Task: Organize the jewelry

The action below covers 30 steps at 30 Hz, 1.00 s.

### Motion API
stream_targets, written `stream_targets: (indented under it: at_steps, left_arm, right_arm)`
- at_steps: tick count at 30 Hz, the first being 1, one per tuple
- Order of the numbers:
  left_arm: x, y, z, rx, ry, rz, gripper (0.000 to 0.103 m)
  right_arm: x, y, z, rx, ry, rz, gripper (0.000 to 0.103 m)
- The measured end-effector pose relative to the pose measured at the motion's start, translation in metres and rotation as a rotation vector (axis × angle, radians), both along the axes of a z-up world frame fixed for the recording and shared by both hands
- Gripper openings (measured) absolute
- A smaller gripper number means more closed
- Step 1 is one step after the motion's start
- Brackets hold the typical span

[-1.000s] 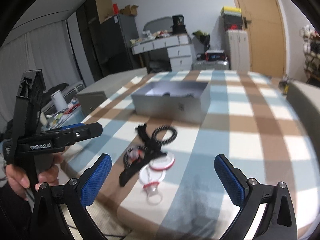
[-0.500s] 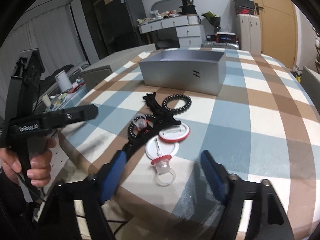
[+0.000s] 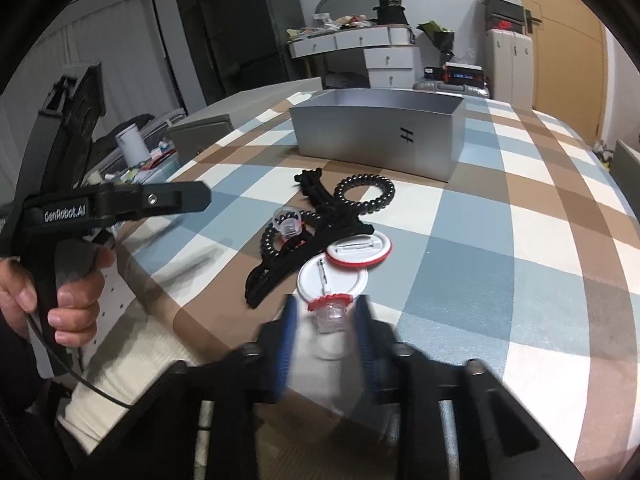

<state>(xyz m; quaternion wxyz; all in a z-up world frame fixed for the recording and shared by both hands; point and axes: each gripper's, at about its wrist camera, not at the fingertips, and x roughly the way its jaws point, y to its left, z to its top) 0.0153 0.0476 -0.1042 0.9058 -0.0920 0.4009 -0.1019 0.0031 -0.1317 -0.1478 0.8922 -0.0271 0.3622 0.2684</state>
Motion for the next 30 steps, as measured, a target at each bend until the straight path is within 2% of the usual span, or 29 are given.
stream_targets:
  at_steps: [6, 16, 19, 24, 30]
  left_arm:
    - [0.006, -0.008, -0.004, -0.011, 0.028, -0.048, 0.101]
    - [0.025, -0.027, -0.004, -0.02, 0.013, -0.175, 0.1]
    - [0.028, -0.031, -0.005, -0.02, 0.014, -0.213, 0.084]
    - [0.028, -0.041, -0.006, 0.0, 0.026, -0.278, 0.038]
    - [0.026, -0.048, -0.004, 0.009, 0.019, -0.323, 0.017]
  right_arm:
    - [-0.004, -0.002, 0.004, -0.008, -0.013, -0.01, 0.019]
    - [-0.005, -0.018, 0.011, 0.038, -0.021, -0.052, 0.019]
    - [-0.005, -0.022, 0.01, 0.049, -0.018, -0.061, 0.019]
    - [-0.004, -0.022, 0.01, 0.046, -0.026, -0.061, 0.019]
    - [-0.005, -0.023, 0.01, 0.055, -0.022, -0.062, 0.019]
